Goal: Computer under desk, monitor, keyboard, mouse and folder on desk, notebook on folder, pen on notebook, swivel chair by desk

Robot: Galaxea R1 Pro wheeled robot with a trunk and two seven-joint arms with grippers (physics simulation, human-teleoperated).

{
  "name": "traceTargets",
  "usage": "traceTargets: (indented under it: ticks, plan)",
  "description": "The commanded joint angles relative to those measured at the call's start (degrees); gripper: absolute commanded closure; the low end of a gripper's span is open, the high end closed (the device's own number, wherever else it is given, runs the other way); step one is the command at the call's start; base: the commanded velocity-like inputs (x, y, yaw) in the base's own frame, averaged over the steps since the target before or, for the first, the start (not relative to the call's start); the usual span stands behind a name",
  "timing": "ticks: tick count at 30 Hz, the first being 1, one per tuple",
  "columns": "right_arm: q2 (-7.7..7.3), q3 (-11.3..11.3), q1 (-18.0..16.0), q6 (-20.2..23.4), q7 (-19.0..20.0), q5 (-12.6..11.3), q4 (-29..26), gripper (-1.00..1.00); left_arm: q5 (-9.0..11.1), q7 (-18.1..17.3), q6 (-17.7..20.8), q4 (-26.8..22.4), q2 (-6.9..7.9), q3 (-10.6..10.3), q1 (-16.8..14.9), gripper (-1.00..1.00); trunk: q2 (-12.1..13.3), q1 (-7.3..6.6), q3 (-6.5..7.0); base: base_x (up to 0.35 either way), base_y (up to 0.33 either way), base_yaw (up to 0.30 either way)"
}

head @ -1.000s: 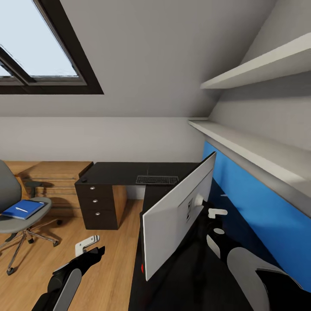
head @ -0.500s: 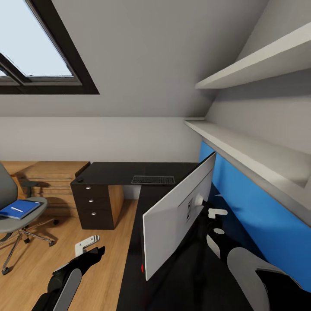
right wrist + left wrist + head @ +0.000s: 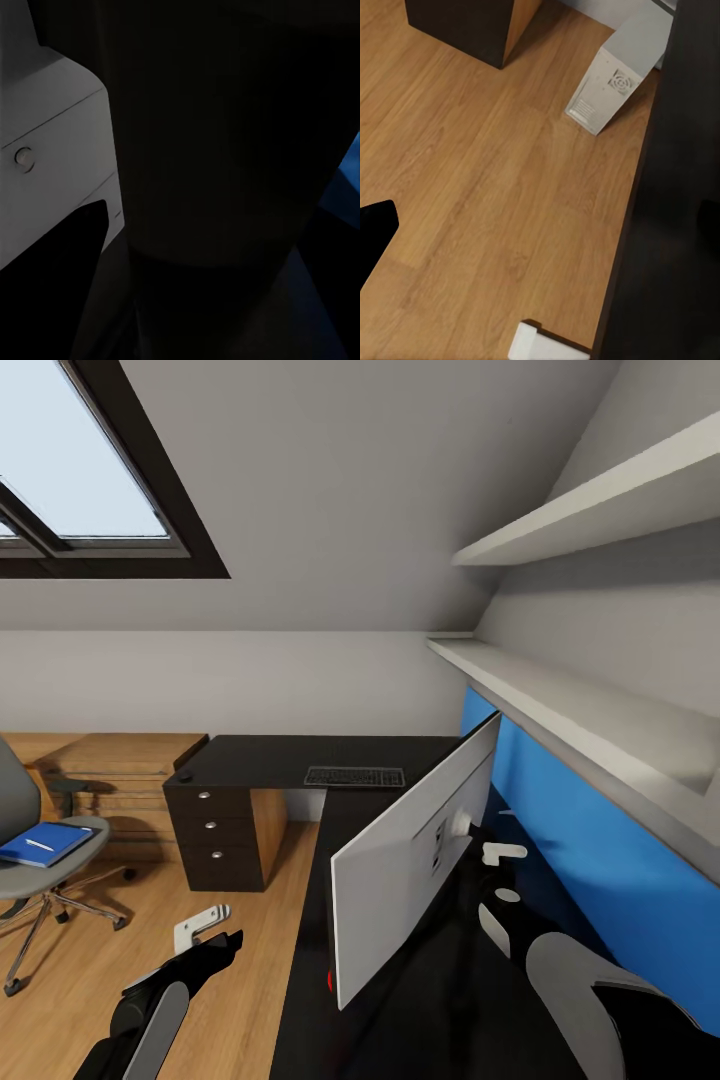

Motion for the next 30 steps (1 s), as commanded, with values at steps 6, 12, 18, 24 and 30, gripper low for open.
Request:
traceTargets:
  ticks: [6, 12, 18, 24, 30]
  plan:
    - [0.03, -0.3, -0.1, -0.3, -0.4, 0.4, 0.1, 1.00, 0.7, 0.4, 0.2, -0.1, 0.09, 0.0, 0.0, -1.00, -0.1, 0.02, -0.10, 0.000, 0.000, 0.000]
    - [0.02, -0.3, -0.1, -0.3, -0.4, 0.4, 0.1, 1.00, 0.7, 0.4, 0.2, -0.1, 0.10, 0.0, 0.0, -1.00, -0.1, 0.02, -0.10, 0.000, 0.000, 0.000]
    - [0.01, -0.3, -0.1, -0.3, -0.4, 0.4, 0.1, 1.00, 0.7, 0.4, 0.2, -0.1, 0.11, 0.1, 0.0, -1.00, -0.1, 0.02, -0.10, 0.000, 0.000, 0.000]
    - [0.01, -0.3, -0.1, -0.3, -0.4, 0.4, 0.1, 1.00, 0.7, 0.4, 0.2, -0.1, 0.11, 0.1, 0.0, -1.00, -0.1, 0.02, -0.10, 0.000, 0.000, 0.000]
    - [0.02, -0.3, -0.1, -0.3, -0.5, 0.4, 0.1, 1.00, 0.6, 0.4, 0.2, -0.1, 0.11, 0.1, 0.0, -1.00, -0.1, 0.02, -0.10, 0.000, 0.000, -0.009]
